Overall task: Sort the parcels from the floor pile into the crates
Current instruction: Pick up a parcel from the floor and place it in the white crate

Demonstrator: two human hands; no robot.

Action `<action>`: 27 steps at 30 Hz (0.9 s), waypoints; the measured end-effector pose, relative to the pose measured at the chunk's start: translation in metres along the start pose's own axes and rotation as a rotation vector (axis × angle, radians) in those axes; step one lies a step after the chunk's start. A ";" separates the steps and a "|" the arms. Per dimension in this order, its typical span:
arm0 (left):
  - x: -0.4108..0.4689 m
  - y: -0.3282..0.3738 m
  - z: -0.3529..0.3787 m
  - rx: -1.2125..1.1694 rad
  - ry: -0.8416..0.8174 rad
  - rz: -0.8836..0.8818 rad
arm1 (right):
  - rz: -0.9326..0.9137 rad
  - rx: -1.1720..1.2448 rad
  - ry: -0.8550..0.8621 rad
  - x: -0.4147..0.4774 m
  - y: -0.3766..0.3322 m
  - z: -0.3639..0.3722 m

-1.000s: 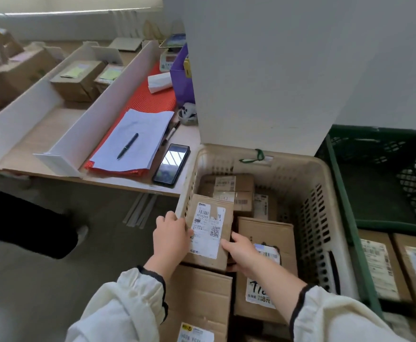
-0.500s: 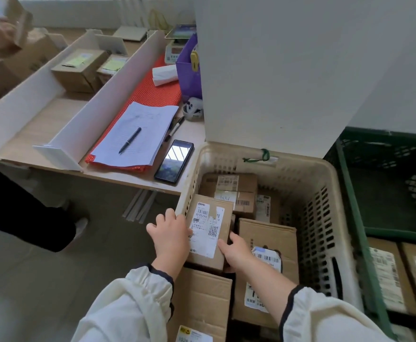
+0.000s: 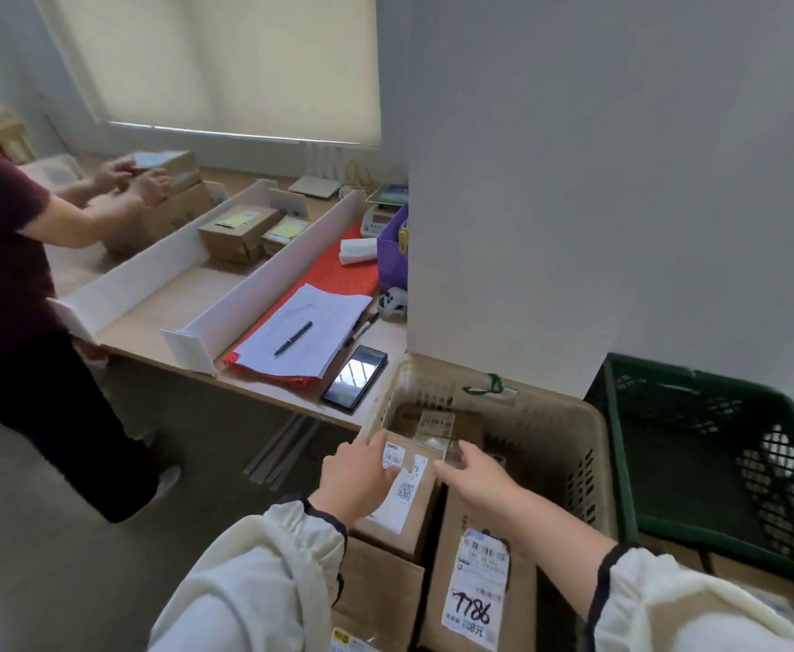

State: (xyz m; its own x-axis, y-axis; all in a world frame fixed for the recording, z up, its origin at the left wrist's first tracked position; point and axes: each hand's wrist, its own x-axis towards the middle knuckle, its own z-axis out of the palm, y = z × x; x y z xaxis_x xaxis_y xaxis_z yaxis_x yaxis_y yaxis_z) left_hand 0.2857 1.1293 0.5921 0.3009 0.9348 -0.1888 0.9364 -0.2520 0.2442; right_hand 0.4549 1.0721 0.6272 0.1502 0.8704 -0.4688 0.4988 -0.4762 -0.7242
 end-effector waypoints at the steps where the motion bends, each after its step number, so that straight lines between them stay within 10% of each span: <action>1: -0.009 0.001 -0.004 -0.058 -0.008 -0.016 | -0.025 -0.021 -0.002 -0.007 -0.001 -0.005; 11: -0.156 -0.035 -0.012 -0.224 0.063 -0.298 | -0.221 -0.230 -0.127 -0.077 -0.006 0.010; 27: -0.638 -0.217 -0.022 -0.276 0.284 -1.140 | -0.879 -0.654 -0.688 -0.382 -0.131 0.400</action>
State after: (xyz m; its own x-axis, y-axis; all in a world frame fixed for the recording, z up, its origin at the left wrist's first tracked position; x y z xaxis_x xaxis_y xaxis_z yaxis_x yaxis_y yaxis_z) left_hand -0.1132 0.5924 0.6803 -0.7566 0.6154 -0.2210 0.5573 0.7836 0.2745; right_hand -0.0093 0.7514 0.6989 -0.8091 0.5228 -0.2683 0.5576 0.5388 -0.6315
